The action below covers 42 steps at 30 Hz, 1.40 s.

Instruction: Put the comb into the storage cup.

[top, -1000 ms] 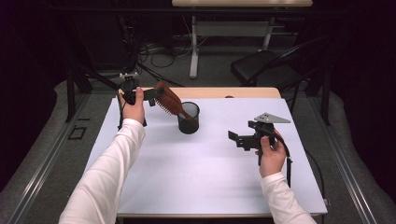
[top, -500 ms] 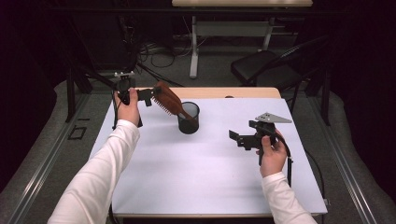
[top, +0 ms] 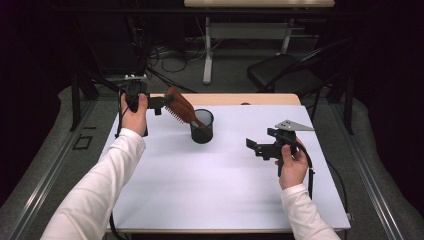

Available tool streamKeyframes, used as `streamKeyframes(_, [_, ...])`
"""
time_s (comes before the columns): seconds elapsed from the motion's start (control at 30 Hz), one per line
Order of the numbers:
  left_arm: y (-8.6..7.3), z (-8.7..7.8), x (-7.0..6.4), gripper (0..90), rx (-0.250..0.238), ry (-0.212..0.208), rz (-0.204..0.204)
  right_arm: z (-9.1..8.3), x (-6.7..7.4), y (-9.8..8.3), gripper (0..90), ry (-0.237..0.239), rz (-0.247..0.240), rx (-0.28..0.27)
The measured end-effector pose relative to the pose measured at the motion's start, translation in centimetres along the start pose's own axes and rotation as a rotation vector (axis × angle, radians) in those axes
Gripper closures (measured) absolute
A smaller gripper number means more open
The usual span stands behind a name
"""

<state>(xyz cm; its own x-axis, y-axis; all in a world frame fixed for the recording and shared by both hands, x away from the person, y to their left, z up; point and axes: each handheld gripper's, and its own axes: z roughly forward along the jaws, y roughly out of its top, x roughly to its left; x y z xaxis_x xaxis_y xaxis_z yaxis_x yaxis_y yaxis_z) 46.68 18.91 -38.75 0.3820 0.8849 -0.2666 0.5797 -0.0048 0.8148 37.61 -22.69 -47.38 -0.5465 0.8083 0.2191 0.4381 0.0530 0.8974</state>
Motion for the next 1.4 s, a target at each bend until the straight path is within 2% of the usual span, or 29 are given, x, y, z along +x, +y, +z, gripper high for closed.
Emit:
streamKeyframes(0.17, [0.0, -0.3, -0.3, 0.4, 0.003, 0.005, 0.037, -0.3, -0.1, 0.2, 0.0, -0.005, -0.003, -0.01])
streamKeyframes(0.43, [-0.3, -0.7, -0.9, 0.4, 0.011, -0.023, 0.072, -0.4, 0.0, 0.2, 0.0, -0.008, -0.005, -0.013])
streamKeyframes(0.63, [-0.5, -1.5, -1.6, 0.3, 0.016, -0.043, 0.115, -0.6, 0.0, 0.2, 0.0, -0.017, -0.011, -0.02])
streamKeyframes(0.9, [-0.7, -2.1, -1.9, 0.4, 0.019, -0.072, 0.131, -0.5, 0.2, 0.2, 0.0, -0.02, -0.015, -0.014])
streamKeyframes(1.07, [-0.9, -2.4, -2.1, 0.3, 0.022, -0.104, 0.124, -0.6, 0.4, 0.3, 0.0, -0.024, -0.026, -0.01])
streamKeyframes(1.4, [-1.1, -2.7, -2.2, 0.4, 0.027, -0.108, 0.151, -1.0, 0.4, 0.8, 0.0, -0.046, -0.048, 0.01])
